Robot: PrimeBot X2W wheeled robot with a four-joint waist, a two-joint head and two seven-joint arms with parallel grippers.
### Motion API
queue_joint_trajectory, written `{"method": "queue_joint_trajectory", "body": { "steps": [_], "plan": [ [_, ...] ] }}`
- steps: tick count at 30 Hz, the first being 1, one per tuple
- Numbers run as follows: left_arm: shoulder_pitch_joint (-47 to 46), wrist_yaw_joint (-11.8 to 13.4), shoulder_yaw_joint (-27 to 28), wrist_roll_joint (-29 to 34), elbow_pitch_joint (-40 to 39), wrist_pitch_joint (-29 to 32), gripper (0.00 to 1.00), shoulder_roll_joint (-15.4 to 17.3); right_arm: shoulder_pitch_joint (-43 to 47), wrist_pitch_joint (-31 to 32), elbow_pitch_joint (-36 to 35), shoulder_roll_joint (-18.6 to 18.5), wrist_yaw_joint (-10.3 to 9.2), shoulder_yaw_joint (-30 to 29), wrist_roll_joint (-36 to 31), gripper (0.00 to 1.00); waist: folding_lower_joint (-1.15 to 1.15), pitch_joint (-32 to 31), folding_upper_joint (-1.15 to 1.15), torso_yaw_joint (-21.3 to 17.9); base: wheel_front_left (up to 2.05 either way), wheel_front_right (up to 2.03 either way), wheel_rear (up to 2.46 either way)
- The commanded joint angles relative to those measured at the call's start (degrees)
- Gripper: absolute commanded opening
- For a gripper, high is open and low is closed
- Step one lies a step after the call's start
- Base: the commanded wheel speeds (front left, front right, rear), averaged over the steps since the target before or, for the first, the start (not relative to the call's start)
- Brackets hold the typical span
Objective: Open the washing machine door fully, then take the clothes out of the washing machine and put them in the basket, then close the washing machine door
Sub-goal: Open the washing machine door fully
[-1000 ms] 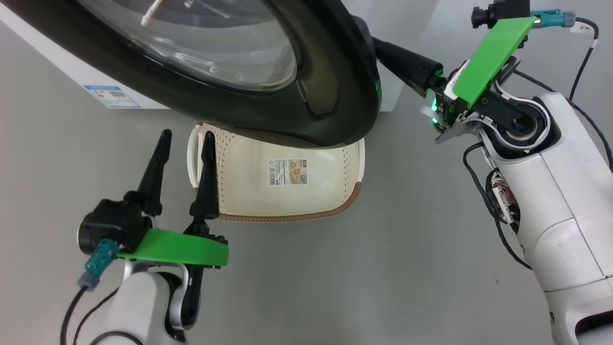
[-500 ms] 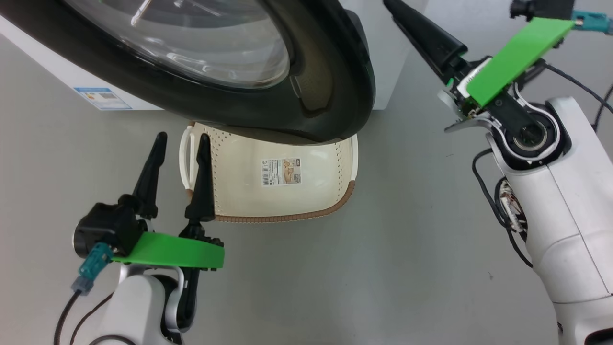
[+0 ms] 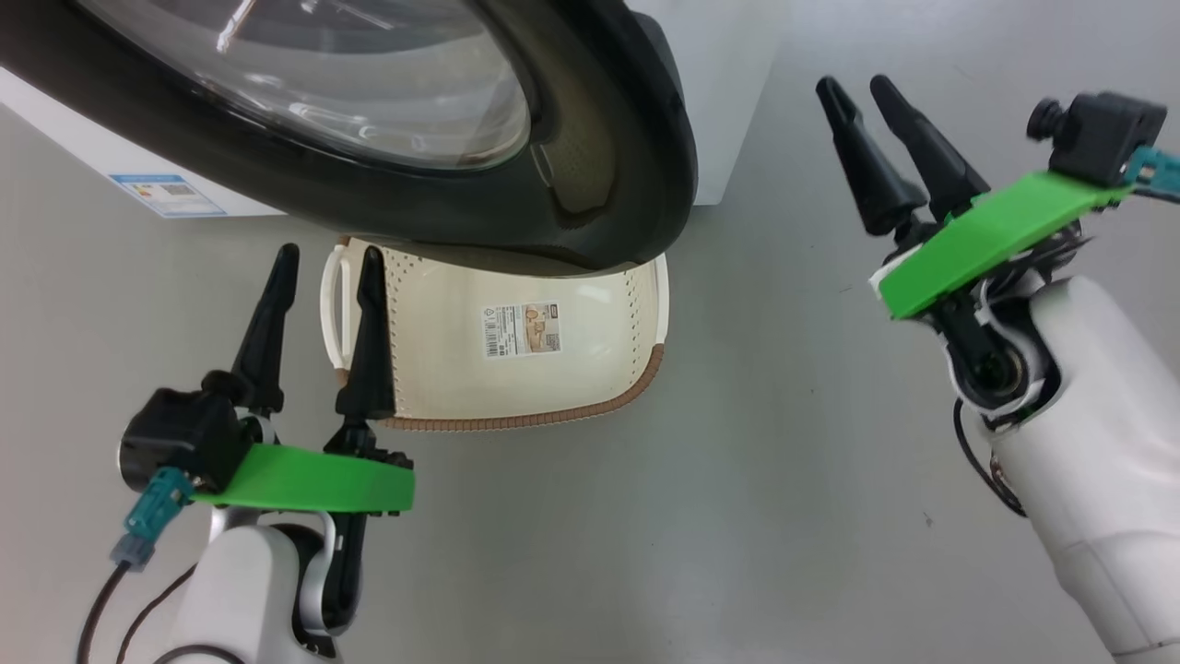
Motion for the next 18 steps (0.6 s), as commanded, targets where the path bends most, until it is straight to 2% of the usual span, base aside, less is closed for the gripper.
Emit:
{"method": "queue_joint_trajectory", "body": {
  "steps": [1, 5, 8, 16, 18],
  "plan": [
    [0.9, -0.2, 2.0, 0.8, -1.6, -0.4, 1.00, 1.1, 1.3, -2.0, -0.9, 0.1, 0.44, 1.2, -2.5, 1.00, 0.00, -0.1, 0.00, -0.2, 0.00, 0.00, 0.00],
    [1.2, -0.2, 2.2, 0.9, -1.7, -0.4, 1.00, 1.1, 2.7, -7.9, 0.6, 0.0, 0.44, 1.5, -10.5, 1.00, 0.00, -0.3, 0.00, -0.5, 0.00, 0.00, 0.00],
    [1.4, -0.1, 2.2, 1.0, -1.9, -0.4, 1.00, 1.1, 4.0, -10.3, 0.6, 1.0, 0.44, -0.4, -15.1, 1.00, 0.00, -0.4, 0.00, -0.5, 0.00, 0.00, 0.00],
    [1.6, 0.0, 2.7, 1.5, -3.1, -0.4, 1.00, 1.1, 8.8, -12.1, -3.7, 5.0, 0.44, -7.2, -28.8, 1.00, 0.00, -0.4, 0.00, -1.2, 0.00, 0.00, 0.00],
    [1.7, 0.0, 2.8, 1.5, -3.3, -0.4, 1.00, 1.1, 9.5, -12.1, -4.5, 5.5, 0.44, -7.8, -30.1, 1.00, 0.00, -0.4, 0.00, -1.3, 0.00, 0.00, 0.00]
  ]
}}
